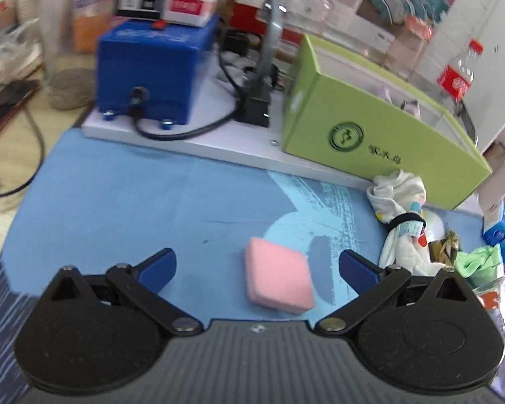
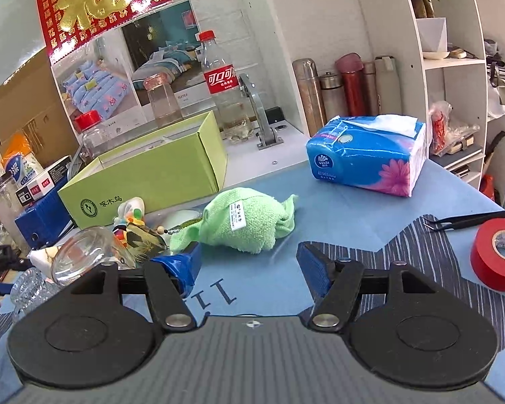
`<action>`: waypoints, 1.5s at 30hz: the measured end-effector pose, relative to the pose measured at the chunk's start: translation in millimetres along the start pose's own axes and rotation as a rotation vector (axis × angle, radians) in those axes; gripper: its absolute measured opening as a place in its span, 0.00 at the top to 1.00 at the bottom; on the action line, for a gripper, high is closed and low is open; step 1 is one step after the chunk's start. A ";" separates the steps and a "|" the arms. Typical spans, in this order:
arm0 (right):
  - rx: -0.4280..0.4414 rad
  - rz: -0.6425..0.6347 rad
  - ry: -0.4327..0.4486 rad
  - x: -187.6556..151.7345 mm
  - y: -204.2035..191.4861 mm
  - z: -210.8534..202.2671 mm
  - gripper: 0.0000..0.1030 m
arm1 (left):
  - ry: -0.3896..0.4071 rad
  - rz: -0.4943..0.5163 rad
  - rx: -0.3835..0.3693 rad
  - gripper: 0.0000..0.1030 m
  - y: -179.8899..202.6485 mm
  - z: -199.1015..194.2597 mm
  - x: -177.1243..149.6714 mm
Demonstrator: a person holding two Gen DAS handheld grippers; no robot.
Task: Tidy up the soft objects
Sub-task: 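Grasp the pink sponge with the left tool while the right tool grasps the green towel plush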
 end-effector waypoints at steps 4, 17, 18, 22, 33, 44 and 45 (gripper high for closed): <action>-0.011 0.021 -0.012 -2.2 9.5 1.0 0.49 | -0.005 0.110 0.109 0.01 4.5 17.5 -5.7; 0.106 -0.571 -0.157 33.2 -22.8 71.4 0.48 | 0.053 0.194 0.163 0.01 -12.0 15.3 -11.9; 0.107 -0.633 -0.159 34.7 -23.7 76.2 0.47 | 0.054 0.196 0.163 0.01 -12.0 15.5 -11.7; 0.141 -0.756 -0.177 39.0 -28.1 94.5 0.47 | 0.056 0.200 0.165 0.01 -11.3 16.2 -11.2; 0.237 -0.513 -0.219 22.9 -17.9 122.8 0.43 | 0.083 0.223 0.144 0.01 -10.8 15.1 -12.6; 0.180 -0.472 -0.168 15.6 -17.5 112.5 0.41 | 0.085 0.236 0.131 0.02 -6.9 11.7 -17.4; 0.172 -0.475 -0.164 15.4 -17.4 111.2 0.41 | 0.086 0.231 0.121 0.03 -5.5 10.9 -18.0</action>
Point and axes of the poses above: each gripper's, at about its wrist camera, not at the fingertips, and z roughly the way its jaws point, y to its right, x to its top, the point moved 7 cm from there along z, roughly the way its jaws point, and after that the axes turned 5 degrees about -z, right-handed, at the moved point
